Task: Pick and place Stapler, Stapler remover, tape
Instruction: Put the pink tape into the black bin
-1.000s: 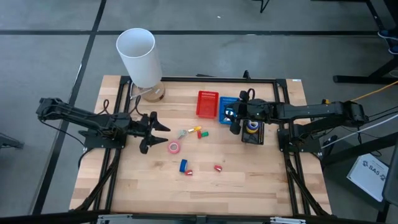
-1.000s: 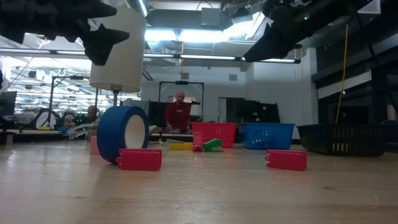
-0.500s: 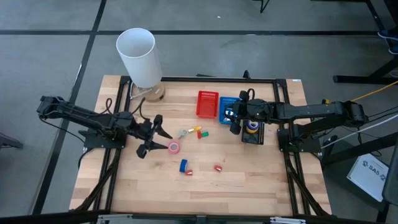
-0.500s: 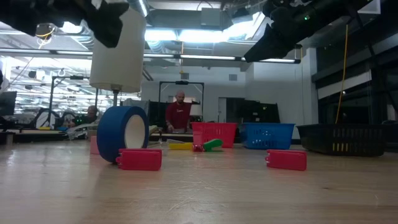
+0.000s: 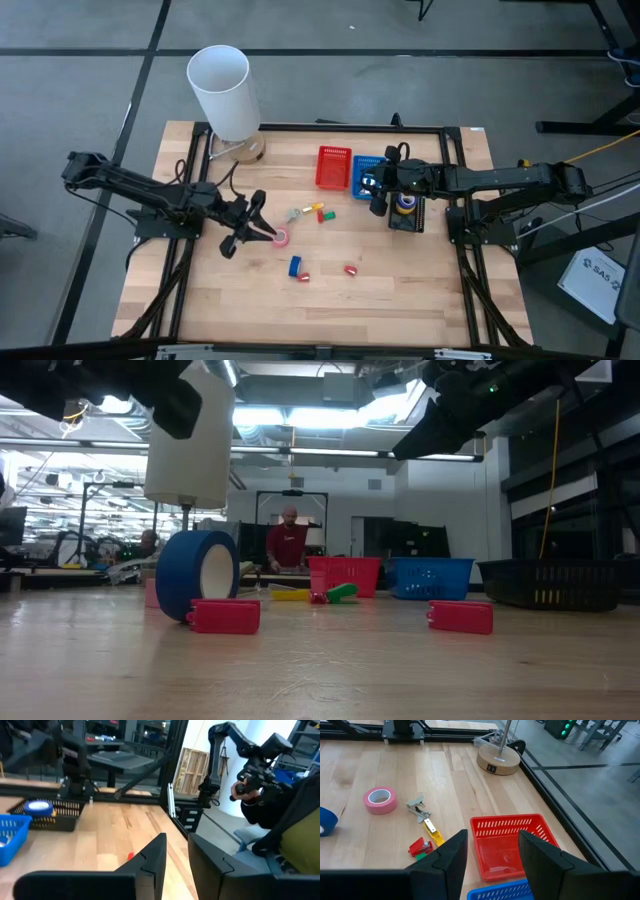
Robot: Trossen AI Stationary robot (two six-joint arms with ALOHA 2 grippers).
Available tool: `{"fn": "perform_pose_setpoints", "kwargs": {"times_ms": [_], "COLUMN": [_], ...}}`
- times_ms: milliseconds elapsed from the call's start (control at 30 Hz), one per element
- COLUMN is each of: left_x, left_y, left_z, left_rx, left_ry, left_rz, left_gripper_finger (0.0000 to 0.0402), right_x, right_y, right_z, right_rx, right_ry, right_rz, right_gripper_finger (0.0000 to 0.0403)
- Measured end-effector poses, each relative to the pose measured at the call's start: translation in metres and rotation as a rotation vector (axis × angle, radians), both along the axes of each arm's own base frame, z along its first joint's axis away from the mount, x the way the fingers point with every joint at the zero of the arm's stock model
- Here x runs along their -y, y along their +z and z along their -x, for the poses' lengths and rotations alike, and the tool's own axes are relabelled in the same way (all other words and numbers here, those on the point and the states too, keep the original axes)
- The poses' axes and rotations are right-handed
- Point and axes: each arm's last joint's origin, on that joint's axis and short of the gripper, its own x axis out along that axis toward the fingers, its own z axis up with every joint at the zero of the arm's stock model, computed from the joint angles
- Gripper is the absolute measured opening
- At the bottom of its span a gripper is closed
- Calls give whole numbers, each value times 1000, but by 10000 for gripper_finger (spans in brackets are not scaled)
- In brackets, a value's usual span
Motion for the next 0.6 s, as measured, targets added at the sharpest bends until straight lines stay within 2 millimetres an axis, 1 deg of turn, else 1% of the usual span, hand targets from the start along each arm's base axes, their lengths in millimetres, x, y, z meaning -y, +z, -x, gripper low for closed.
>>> {"fn": "perform_pose_setpoints", "kwargs": {"times_ms": [100,267,467,600], "left_x": [2,8,14,21], "left_y": [-2,3,14,22], "left_z": [-4,-14,-29,-38], "left_rx": [-24,-58,-190,-276], "left_ry": [21,49,84,86], "left_rz": [11,-15,-60,-96], "left_gripper_finger": [75,78,103,122], "right_x": [0,-1,-3,-3], "right_y": [0,0,0,-2], "right_z": [0,0,0,0], "right_rx": [0,0,4,-15], "right_ry": [0,7,63,73], "right_rz": [-1,-4,-54,-71], "right_gripper_finger": [177,177,177,177]}}
